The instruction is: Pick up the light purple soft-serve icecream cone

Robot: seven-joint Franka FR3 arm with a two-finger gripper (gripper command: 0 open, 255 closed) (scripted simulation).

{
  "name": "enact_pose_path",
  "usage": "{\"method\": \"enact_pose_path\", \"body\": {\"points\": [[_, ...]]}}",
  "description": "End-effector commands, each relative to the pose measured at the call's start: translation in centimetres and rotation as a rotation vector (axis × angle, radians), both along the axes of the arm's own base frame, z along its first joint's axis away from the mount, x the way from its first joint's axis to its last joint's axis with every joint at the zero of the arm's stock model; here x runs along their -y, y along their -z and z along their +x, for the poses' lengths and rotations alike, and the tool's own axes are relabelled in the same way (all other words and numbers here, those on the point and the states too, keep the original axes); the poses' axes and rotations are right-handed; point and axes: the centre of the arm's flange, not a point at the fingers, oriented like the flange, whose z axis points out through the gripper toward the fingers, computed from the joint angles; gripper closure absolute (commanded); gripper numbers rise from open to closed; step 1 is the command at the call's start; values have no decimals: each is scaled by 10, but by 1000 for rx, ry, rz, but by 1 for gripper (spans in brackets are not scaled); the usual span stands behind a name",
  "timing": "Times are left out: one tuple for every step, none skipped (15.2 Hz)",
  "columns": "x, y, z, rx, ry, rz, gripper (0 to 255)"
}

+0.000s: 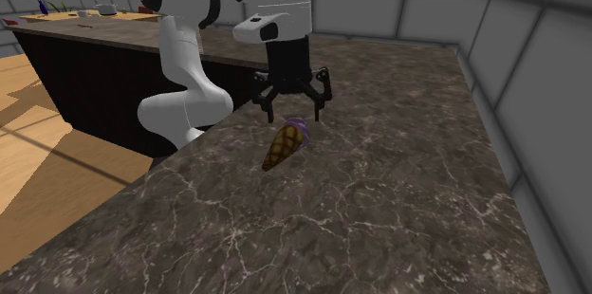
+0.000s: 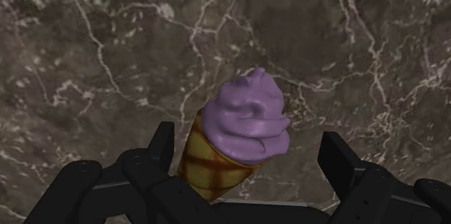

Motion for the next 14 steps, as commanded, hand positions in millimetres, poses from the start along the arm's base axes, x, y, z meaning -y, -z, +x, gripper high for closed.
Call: {"method": "enact_pose_path", "body": {"points": [[-1,10,0,1,1,0,0],[-1,15,0,1,1,0,0],[-1,20,0,1,1,0,0],[-1,25,0,1,1,0,0],[-1,29,0,1,1,0,0],[-1,29,0,1,1,0,0],[-1,28,0,1,1,0,255],[-1,28,0,1,1,0,255],[-1,28,0,1,1,0,255],[-1,28,0,1,1,0,255],[-1,28,0,1,1,0,255],[-1,28,0,1,1,0,255],[-1,28,0,1,1,0,255],[-1,28,0,1,1,0,255]]}}
